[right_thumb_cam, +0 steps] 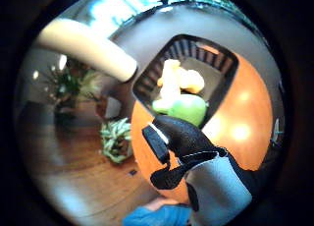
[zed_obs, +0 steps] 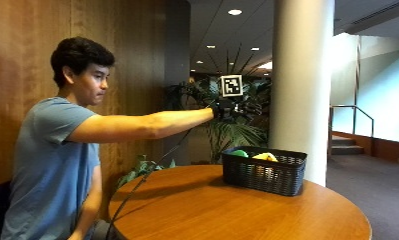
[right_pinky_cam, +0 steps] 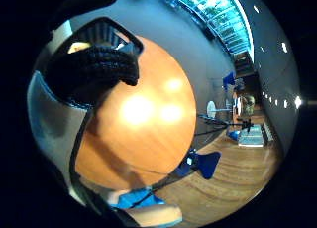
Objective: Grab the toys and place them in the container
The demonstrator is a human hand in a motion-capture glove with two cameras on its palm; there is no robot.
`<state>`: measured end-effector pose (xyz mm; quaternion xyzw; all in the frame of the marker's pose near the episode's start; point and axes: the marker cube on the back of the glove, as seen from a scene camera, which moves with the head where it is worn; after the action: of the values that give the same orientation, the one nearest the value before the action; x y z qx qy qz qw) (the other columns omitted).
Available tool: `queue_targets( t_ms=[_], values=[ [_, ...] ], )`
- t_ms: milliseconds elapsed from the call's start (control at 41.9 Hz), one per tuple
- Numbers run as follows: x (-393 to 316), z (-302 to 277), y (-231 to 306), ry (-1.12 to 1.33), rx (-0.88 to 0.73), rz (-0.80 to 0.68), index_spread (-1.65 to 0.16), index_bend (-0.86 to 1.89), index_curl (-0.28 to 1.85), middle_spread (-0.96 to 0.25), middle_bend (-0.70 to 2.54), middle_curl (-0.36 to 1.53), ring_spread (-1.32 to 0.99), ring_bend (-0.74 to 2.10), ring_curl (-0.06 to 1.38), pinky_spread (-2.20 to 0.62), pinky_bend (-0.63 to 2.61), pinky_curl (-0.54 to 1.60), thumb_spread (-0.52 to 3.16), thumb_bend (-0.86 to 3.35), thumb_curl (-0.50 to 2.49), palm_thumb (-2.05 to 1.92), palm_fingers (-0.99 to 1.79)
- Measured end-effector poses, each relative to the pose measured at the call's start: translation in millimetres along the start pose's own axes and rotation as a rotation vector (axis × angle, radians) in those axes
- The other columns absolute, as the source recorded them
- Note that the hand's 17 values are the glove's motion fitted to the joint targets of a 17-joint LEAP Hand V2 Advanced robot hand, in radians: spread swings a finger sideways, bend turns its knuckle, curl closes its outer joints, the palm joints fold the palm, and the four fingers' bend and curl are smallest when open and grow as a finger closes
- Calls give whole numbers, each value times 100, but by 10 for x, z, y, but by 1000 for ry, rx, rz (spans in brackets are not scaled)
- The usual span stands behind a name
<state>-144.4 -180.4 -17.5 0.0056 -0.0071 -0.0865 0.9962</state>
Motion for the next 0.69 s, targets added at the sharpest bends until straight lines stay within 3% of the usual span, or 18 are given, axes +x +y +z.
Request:
queue_targets(
  t_ms=[430, 692],
  values=[
    [1123, 224, 1324, 51, 16, 93, -27, 10, 15, 7, 16, 34, 9, 57, 33, 3, 140, 33, 111, -4, 30, -4, -17],
    [1482, 396, 1823, 51, 51, 122, -27, 11, 16, 6, 16, 33, 10, 50, 31, 3, 136, 32, 111, -5, 27, -5, -16]
  ],
)
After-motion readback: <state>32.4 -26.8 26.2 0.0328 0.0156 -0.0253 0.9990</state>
